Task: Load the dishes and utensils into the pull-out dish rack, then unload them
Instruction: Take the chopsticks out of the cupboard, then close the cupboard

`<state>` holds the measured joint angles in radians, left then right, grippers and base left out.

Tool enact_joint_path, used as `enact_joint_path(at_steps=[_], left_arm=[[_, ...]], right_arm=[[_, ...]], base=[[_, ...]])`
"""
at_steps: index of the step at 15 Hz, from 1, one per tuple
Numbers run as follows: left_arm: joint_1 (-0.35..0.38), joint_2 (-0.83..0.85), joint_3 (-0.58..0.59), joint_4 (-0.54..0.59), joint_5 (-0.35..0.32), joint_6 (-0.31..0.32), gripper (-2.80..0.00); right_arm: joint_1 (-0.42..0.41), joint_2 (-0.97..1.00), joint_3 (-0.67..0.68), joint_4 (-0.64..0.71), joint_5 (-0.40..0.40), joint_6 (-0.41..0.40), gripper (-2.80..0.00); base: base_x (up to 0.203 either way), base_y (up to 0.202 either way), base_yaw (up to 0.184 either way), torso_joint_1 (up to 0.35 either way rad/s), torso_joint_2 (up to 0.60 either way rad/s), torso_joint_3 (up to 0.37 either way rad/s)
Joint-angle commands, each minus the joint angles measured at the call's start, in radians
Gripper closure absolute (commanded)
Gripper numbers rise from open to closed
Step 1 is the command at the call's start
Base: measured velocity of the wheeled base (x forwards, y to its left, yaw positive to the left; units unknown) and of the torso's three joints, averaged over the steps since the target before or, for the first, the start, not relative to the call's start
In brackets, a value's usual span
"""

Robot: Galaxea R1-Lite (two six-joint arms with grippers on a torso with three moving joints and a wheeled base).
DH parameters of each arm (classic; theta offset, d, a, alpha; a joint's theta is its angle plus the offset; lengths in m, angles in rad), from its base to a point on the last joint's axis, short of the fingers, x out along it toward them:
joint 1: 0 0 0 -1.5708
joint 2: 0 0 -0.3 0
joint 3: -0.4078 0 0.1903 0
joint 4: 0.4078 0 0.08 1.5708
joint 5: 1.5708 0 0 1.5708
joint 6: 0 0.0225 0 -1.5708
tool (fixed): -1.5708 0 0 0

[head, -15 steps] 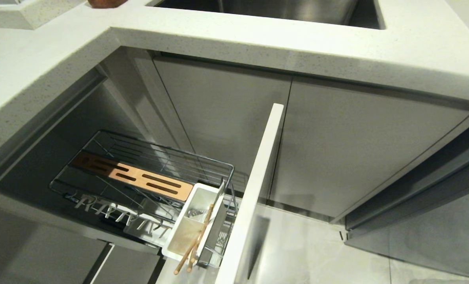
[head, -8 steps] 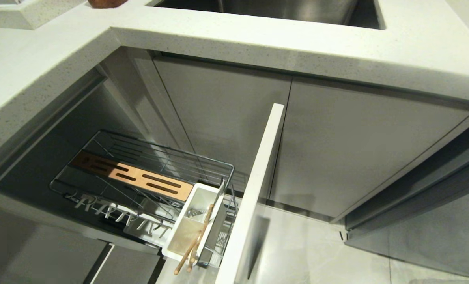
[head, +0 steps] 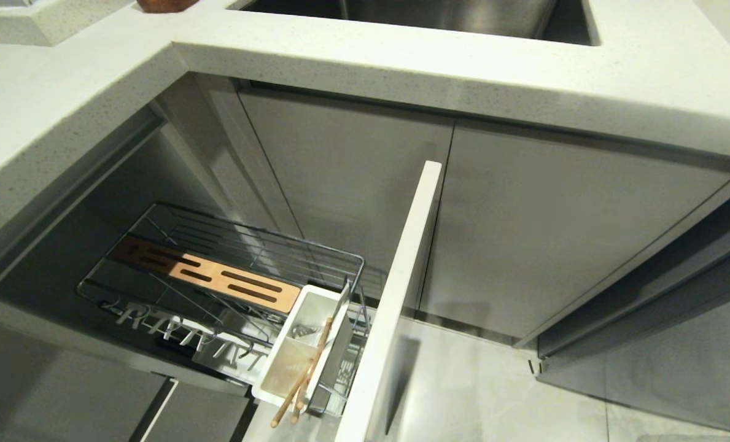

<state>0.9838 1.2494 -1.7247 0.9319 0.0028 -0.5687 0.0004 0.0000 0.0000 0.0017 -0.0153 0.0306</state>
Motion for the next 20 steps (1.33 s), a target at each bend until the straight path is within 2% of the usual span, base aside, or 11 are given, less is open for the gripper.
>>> enact_joint_path(at_steps=[1, 4, 5, 15, 20], left_arm=[[0.001, 0.002, 0.000, 0.005, 0.000, -0.003, 0.00], [0.001, 0.002, 0.013, -0.001, 0.000, -0.003, 0.00], [0.000, 0.004, 0.011, -0.004, 0.000, -0.003, -2.80], [0.001, -0.003, 0.003, -0.038, 0.002, -0.009, -2.80], [0.010, -0.019, -0.026, -0.110, 0.012, -0.051, -2.80]], right_arm=[[0.000, 0.000, 0.002, 0.000, 0.000, 0.000, 0.00], [0.001, 0.000, 0.003, 0.000, 0.000, 0.000, 0.00], [0.000, 0.000, 0.002, 0.000, 0.000, 0.000, 0.00], [0.001, 0.000, 0.003, 0.000, 0.000, 0.000, 0.00], [0.001, 0.000, 0.003, 0.000, 0.000, 0.000, 0.00]], base=[[0.000, 0.000, 0.000, 0.000, 0.00, 0.000], [0.000, 0.000, 0.000, 0.000, 0.00, 0.000], [0.000, 0.000, 0.000, 0.000, 0.00, 0.000], [0.000, 0.000, 0.000, 0.000, 0.00, 0.000], [0.000, 0.000, 0.000, 0.000, 0.00, 0.000]])
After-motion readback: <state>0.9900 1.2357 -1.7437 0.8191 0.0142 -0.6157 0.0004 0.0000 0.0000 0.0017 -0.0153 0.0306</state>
